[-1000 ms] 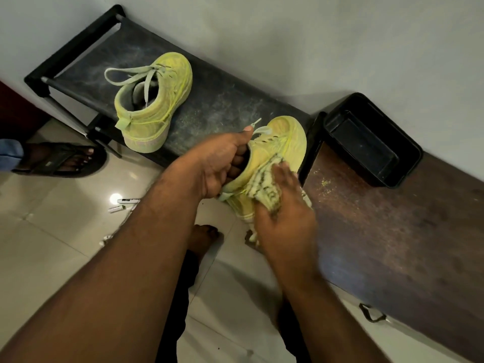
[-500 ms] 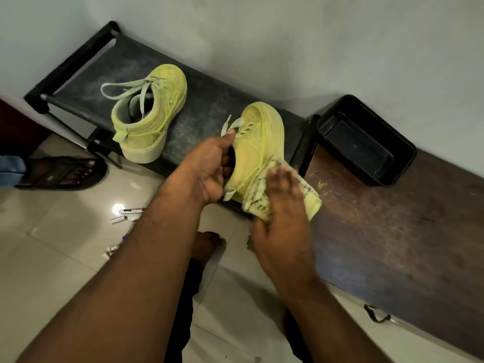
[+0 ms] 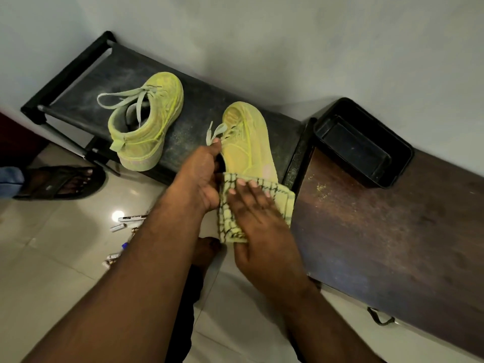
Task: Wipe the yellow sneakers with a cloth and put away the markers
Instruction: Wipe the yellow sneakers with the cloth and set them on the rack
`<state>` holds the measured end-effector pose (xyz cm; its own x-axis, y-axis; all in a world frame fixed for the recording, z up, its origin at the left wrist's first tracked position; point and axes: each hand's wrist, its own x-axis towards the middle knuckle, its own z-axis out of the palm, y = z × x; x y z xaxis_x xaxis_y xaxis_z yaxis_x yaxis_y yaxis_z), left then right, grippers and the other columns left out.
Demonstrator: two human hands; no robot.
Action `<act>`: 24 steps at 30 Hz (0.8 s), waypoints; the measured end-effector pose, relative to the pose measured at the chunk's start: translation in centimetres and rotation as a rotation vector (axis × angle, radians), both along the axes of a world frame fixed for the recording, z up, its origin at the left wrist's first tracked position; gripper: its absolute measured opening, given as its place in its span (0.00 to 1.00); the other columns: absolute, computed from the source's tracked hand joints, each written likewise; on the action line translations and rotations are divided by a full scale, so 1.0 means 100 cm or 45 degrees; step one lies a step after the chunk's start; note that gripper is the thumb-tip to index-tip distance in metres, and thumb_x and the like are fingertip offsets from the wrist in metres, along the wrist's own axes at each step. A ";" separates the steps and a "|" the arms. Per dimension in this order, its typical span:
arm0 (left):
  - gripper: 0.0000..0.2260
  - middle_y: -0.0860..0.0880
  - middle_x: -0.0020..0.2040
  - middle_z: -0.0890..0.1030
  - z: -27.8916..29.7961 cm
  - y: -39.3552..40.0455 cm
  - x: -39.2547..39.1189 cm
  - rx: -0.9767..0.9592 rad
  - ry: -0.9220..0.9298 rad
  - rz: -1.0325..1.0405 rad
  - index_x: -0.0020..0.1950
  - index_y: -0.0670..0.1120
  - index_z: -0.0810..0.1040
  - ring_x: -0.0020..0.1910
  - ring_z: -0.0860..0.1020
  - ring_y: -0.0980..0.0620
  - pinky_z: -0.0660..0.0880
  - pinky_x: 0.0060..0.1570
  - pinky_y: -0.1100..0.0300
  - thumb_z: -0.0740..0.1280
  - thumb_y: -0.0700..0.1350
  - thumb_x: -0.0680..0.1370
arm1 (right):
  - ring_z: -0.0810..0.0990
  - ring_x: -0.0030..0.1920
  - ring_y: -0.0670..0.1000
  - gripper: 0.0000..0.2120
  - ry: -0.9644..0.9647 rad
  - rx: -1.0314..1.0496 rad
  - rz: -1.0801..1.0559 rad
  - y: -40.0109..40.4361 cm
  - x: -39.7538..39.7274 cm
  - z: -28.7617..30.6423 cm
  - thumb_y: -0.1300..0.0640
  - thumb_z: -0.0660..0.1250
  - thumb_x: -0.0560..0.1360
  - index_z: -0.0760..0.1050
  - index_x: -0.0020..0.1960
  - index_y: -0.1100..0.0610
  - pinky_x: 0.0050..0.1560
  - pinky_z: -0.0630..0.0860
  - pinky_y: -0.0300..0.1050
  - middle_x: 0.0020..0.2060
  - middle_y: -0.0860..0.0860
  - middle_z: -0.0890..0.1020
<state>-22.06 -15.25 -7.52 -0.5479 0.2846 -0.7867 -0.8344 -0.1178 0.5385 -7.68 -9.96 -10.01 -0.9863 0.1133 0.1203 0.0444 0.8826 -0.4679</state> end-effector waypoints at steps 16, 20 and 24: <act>0.25 0.46 0.35 0.85 0.005 -0.004 0.002 0.024 -0.037 0.041 0.53 0.45 0.81 0.30 0.84 0.47 0.78 0.26 0.58 0.58 0.65 0.78 | 0.54 0.74 0.44 0.32 -0.023 -0.309 -0.478 0.052 -0.001 0.016 0.65 0.62 0.71 0.62 0.74 0.54 0.75 0.57 0.50 0.73 0.47 0.62; 0.28 0.43 0.37 0.85 0.008 -0.006 0.000 0.071 -0.038 -0.082 0.49 0.44 0.82 0.30 0.84 0.45 0.78 0.29 0.57 0.54 0.66 0.78 | 0.56 0.75 0.49 0.30 0.077 -0.107 -0.057 0.033 0.003 0.024 0.57 0.56 0.69 0.65 0.72 0.58 0.75 0.54 0.50 0.72 0.50 0.64; 0.25 0.45 0.38 0.86 0.004 -0.007 -0.001 -0.005 0.014 -0.072 0.50 0.47 0.82 0.32 0.84 0.47 0.77 0.34 0.57 0.55 0.64 0.79 | 0.60 0.74 0.49 0.30 0.087 -0.274 -0.253 0.055 0.004 0.021 0.55 0.54 0.67 0.72 0.68 0.58 0.74 0.57 0.56 0.69 0.50 0.71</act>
<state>-22.14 -15.99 -7.11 -0.5396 0.3127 -0.7817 -0.8336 -0.0684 0.5481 -7.24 -4.49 -7.90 -0.9327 0.3333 0.1376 0.1684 0.7400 -0.6511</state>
